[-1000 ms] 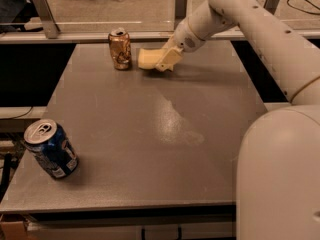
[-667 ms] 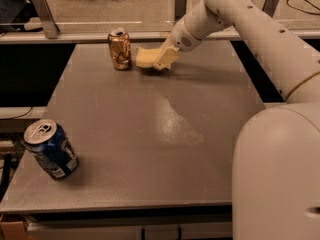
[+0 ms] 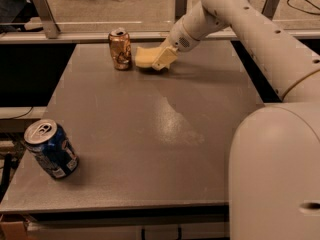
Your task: Move sponge near orange can
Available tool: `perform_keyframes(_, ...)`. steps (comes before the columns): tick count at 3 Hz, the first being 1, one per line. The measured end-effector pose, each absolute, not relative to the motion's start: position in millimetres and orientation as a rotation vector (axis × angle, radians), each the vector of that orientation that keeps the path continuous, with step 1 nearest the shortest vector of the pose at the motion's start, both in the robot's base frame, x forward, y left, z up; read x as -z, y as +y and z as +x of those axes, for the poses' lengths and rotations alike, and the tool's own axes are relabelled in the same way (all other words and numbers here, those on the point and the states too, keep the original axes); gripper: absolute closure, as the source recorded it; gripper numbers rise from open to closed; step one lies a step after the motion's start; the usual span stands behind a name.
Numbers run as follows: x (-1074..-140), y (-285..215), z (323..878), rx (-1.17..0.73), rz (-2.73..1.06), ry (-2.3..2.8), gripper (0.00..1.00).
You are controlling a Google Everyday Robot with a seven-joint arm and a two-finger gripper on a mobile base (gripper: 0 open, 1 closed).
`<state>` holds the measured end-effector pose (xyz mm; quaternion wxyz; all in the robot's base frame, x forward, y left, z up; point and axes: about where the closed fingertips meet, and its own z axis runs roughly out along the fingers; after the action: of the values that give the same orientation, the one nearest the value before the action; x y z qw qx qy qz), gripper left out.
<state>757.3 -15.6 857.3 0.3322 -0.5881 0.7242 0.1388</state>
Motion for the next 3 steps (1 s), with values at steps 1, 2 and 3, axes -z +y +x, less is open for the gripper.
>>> perform_keyframes(1,-863.4,-21.0,751.9,-0.381,-1.528,1.882,0.00)
perform_keyframes(2,-877.5,-42.0,736.5,-0.397,-1.514,1.868,0.00)
perform_keyframes(3,-890.9,-94.7,723.5,-0.411,-1.460,1.864,0.00)
